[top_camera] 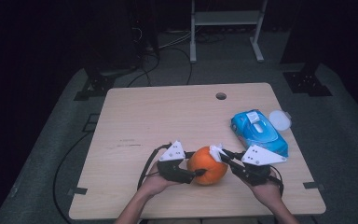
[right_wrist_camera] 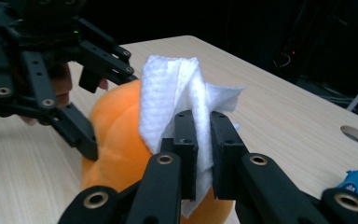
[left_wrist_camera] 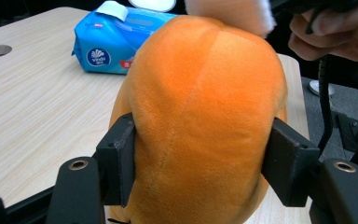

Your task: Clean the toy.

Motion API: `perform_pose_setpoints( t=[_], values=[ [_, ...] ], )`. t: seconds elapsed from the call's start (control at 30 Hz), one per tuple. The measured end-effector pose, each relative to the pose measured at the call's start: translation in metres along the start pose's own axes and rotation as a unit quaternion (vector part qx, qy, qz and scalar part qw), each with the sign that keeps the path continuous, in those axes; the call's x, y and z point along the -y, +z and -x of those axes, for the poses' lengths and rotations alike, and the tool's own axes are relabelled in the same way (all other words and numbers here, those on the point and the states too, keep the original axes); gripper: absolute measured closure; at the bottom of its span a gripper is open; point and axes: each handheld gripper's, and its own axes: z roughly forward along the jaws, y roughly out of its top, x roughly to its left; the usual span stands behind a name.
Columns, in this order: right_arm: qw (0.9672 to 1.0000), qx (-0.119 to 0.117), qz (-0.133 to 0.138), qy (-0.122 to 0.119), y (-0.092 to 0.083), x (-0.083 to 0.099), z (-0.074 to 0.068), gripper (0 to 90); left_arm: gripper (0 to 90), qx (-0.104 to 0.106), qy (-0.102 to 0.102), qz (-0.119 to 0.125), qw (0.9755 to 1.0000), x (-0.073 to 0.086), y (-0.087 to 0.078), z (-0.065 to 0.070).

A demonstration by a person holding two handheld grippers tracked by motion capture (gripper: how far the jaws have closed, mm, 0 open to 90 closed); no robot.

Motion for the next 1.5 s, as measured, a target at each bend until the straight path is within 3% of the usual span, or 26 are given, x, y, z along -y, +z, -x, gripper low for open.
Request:
perform_pose_setpoints(
  t=[0.23, 0.37, 0.47, 0.6, 0.7, 0.9, 1.03, 1.1, 1.3, 1.5],
  values=[
    [0.9992, -0.024, -0.011, -0.029, 0.004, -0.005, -0.019, 81.8, 35.4, -0.018, -0.005, -0.019, 0.9997, 0.003, 0.008, 0.002],
    [0.9983, -0.028, -0.021, -0.046, 0.012, -0.007, -0.023, 81.7, 34.9, -0.023, 0.034, -0.034, 0.9986, 0.003, 0.016, 0.013],
    [0.9991, -0.015, -0.02, -0.034, 0.011, -0.005, -0.012, 81.7, 34.4, -0.026, 0.039, -0.036, 0.9982, 0.003, 0.017, 0.015],
    [0.9996, 0.011, -0.024, -0.013, 0.006, 0.003, 0.004, 81.7, 32.9, -0.027, 0.03, -0.032, 0.9987, 0.005, 0.017, 0.013],
    [0.9993, 0.012, -0.036, -0.003, -0.001, 0.012, 0.011, 81.7, 31.4, -0.027, 0.027, -0.026, 0.9989, 0.006, 0.018, 0.012],
    [0.9991, -0.004, -0.036, -0.021, -0.007, 0.008, -0.005, 81.7, 28.3, -0.038, 0.05, -0.029, 0.9976, 0.004, 0.025, 0.021],
    [0.9979, -0.027, -0.042, -0.042, 0.004, -0.002, -0.019, 81.7, 28.2, -0.039, 0.077, -0.035, 0.9956, 0.003, 0.029, 0.028],
    [0.9969, -0.037, -0.051, -0.046, 0.011, -0.006, -0.021, 81.7, 28.2, -0.038, 0.08, -0.035, 0.9955, 0.004, 0.029, 0.029],
    [0.9981, -0.029, -0.047, -0.029, 0.017, -0.008, -0.009, 81.7, 29.3, -0.035, 0.069, -0.026, 0.9967, 0.006, 0.029, 0.027],
    [0.999, -0.006, -0.043, 0.005, 0.01, 0.001, 0.014, 81.7, 29.0, -0.033, 0.065, -0.023, 0.9971, 0.007, 0.03, 0.026]
  ],
)
